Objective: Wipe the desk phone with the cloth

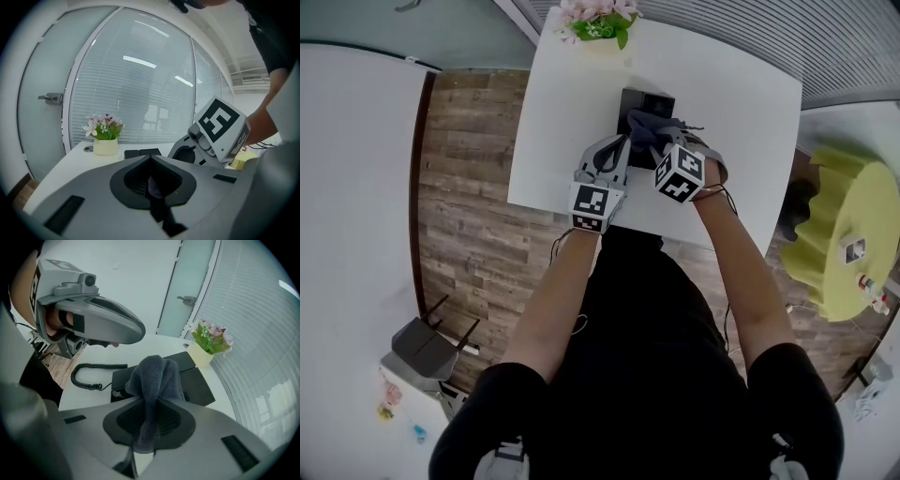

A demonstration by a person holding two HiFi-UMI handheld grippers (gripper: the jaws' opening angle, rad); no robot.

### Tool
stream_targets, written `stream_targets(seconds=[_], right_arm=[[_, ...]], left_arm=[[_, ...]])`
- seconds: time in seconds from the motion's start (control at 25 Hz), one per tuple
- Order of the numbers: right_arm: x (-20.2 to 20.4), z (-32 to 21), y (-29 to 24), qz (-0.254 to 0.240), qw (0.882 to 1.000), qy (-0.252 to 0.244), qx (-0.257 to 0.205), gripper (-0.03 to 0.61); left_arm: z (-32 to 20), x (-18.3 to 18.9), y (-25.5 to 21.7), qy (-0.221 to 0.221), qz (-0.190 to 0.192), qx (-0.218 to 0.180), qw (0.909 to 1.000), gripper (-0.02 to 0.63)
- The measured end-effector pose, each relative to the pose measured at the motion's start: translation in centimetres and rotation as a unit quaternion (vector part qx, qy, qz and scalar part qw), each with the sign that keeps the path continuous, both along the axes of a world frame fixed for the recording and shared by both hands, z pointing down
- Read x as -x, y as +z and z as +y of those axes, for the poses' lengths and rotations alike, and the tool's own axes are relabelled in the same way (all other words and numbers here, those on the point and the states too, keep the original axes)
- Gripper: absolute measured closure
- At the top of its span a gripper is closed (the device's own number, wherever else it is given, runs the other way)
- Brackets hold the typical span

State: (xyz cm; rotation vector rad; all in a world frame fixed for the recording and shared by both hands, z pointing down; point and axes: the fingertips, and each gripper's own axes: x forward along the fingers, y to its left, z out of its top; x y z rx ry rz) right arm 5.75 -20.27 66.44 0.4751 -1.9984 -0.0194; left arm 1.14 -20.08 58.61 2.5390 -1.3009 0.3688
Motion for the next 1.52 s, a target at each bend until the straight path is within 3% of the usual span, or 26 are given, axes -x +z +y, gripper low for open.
stream_targets(seconds=[0.84, 1.08, 1.52], right_arm=[[1.0, 5.6, 2.7, 0.005, 0.999, -0.019, 0.042, 0.517], [1.4, 6.9, 2.8, -0.001, 0.997, -0.027, 0.073, 0.515], [1.9, 4.7, -5.7, -0.057, 0.998, 0.000, 0.038, 0.515]], left_arm=[[1.7, 0.1, 2.0, -0.004, -0.007, 0.021, 0.9997, 0.604], [2.0, 0.7, 2.1, -0.008, -0.012, 0.025, 0.9996, 0.604], [0.1, 4.0, -2.7, -0.030, -0.018, -0.005, 0.9994, 0.604]])
